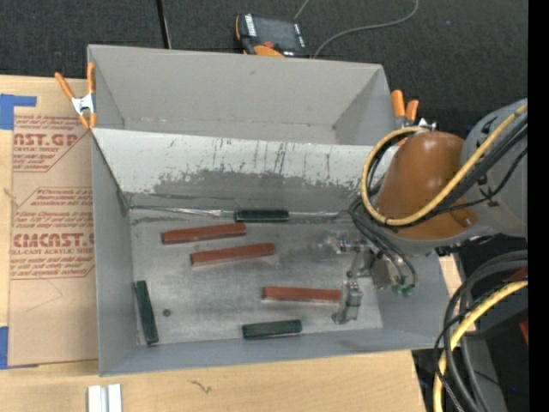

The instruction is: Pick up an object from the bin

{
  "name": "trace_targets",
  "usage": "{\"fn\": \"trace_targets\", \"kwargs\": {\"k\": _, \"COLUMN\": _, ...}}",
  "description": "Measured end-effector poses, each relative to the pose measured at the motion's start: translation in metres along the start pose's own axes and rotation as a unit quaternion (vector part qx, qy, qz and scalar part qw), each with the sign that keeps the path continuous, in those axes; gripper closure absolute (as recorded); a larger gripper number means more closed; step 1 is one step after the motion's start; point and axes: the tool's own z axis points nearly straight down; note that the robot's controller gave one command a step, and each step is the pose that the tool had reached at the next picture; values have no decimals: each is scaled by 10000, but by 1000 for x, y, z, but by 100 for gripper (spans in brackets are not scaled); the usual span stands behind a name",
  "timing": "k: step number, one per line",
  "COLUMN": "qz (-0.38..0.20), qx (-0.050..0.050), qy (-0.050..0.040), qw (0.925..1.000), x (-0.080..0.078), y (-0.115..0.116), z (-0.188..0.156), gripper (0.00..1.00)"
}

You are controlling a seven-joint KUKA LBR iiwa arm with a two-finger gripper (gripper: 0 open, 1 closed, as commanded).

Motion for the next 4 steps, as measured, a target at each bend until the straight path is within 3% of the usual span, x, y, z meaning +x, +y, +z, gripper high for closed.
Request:
{"fn": "trace_targets", "kwargs": {"k": 1, "qz": -443, "qx": -5, "qy": 18, "qw": 9990, "x": -30, "y": -1, "z": 76, "gripper": 0}}
{"fn": "trace_targets", "kwargs": {"k": 2, "qz": -439, "qx": -1, "qy": 2, "qw": 9990, "x": -31, "y": -1, "z": 72, "gripper": 100}}
{"fn": "trace_targets", "kwargs": {"k": 3, "qz": -1382, "qx": 12, "qy": -41, "qw": 9904, "x": -35, "y": -23, "z": -45, "gripper": 100}}
{"fn": "trace_targets", "kwargs": {"k": 4, "qz": -3366, "qx": 1, "qy": -35, "qw": 9416, "x": -18, "y": 49, "z": -142, "gripper": 100}}
